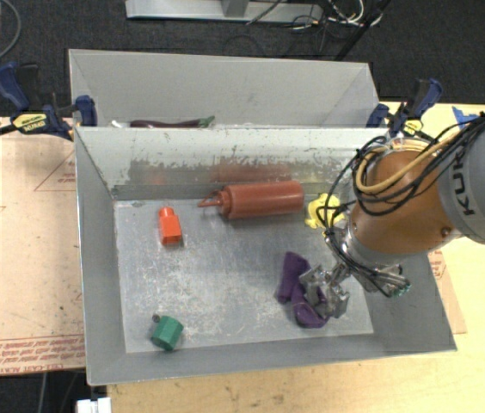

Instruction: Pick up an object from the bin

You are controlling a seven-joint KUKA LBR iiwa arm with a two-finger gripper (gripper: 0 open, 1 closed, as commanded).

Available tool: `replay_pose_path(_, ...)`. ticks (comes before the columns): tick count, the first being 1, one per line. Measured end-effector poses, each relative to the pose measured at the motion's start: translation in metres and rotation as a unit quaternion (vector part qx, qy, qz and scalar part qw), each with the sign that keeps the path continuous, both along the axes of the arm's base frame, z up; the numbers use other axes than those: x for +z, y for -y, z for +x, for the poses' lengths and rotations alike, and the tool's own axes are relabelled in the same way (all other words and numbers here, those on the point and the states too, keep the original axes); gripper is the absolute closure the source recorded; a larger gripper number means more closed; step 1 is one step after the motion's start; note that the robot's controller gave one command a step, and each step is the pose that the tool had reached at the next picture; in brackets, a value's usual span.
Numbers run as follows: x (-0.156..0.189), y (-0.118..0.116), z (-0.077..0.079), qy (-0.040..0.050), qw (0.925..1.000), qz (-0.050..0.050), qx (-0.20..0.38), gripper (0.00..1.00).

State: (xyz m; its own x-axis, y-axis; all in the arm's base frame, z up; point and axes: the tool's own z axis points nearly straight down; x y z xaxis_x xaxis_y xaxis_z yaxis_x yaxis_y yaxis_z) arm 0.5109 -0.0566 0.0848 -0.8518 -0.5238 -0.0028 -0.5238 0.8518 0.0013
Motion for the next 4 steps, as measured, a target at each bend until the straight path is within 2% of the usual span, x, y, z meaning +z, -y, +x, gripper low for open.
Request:
replay_pose_path(1, 0.002, -0.012, -0.023, 0.0034, 0.9955, 0.001, 0.095, 0.00)
replay_pose_path(2, 0.003, -0.012, -0.023, 0.0034, 0.9955, 0.001, 0.095, 0.00)
replay_pose_path(3, 0.006, -0.015, -0.011, 0.0001, 0.9903, 0.001, 0.139, 0.00)
replay_pose_path(4, 0.025, -0.042, 0.035, 0.0032, 0.9749, 0.001, 0.222, 0.00)
